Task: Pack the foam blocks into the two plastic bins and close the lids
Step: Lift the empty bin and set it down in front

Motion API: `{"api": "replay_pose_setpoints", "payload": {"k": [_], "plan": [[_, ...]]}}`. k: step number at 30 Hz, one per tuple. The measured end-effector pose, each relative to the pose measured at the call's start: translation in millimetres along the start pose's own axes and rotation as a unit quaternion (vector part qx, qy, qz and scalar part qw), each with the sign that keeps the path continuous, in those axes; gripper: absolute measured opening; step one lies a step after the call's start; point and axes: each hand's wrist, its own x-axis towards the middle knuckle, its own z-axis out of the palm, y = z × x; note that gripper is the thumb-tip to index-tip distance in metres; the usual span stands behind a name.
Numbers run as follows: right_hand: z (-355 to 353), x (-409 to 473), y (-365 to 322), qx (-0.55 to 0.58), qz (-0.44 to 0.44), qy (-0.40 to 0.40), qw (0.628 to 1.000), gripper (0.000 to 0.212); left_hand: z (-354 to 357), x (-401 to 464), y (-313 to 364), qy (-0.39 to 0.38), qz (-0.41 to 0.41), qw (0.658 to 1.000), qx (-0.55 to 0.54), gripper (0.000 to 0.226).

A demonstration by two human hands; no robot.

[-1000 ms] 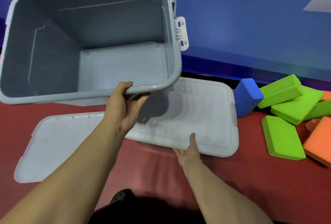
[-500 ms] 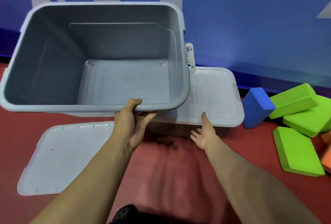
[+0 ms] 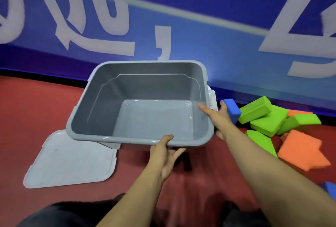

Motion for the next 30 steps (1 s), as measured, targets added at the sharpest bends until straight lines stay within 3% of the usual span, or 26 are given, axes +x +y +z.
{"api": "replay_pose_setpoints", "payload": {"k": [1,3,4,6,9,13,16,18,20,23,26,27,30], "plan": [[-11,-5,7,-0.039,0.004,0.017,0.999,0.123,0,-9,-11,-0.002,-0.013,1.000,0.005,0.043],[-34,-10,25,-0.109,0.014,0.045,0.993,0.131,-4,-23,-33,-0.001,-0.036,0.999,0.019,0.046],[-48,-9,38,-0.157,0.013,0.064,0.985,0.123,-6,-29,-45,0.001,-0.045,0.999,0.025,0.049],[-71,-15,60,-0.229,0.015,0.100,0.968,0.086,-12,-42,-64,0.010,-0.055,0.998,0.037,0.056],[-86,-48,80,-0.185,0.010,0.120,0.975,0.033,-26,-56,-85,-0.003,-0.060,0.996,0.060,0.061],[-99,-79,114,-0.111,0.023,0.112,0.987,0.026,-46,-71,-106,0.002,-0.070,0.994,0.081,0.068],[-106,-86,136,-0.083,0.030,0.109,0.990,0.024,-67,-71,-104,0.090,0.023,0.987,0.128,0.095],[-112,-86,145,-0.075,0.034,0.109,0.991,0.024,-83,-69,-82,0.209,0.130,0.946,0.210,0.125],[-118,-87,147,-0.078,0.037,0.106,0.991,0.025,-99,-68,-47,0.305,0.188,0.895,0.268,0.137],[-129,-90,154,-0.083,0.059,0.093,0.990,0.027,-124,-70,4,0.374,0.255,0.825,0.338,0.131],[-135,-95,170,-0.098,0.077,0.090,0.988,0.029,-143,-60,37,0.390,0.299,0.756,0.433,0.120],[-134,-97,174,-0.105,0.080,0.089,0.987,0.028,-150,-52,45,0.387,0.272,0.750,0.462,0.118],[-130,-99,182,-0.139,0.071,0.073,0.985,0.030,-162,-26,55,0.336,0.116,0.800,0.484,0.122]]}}
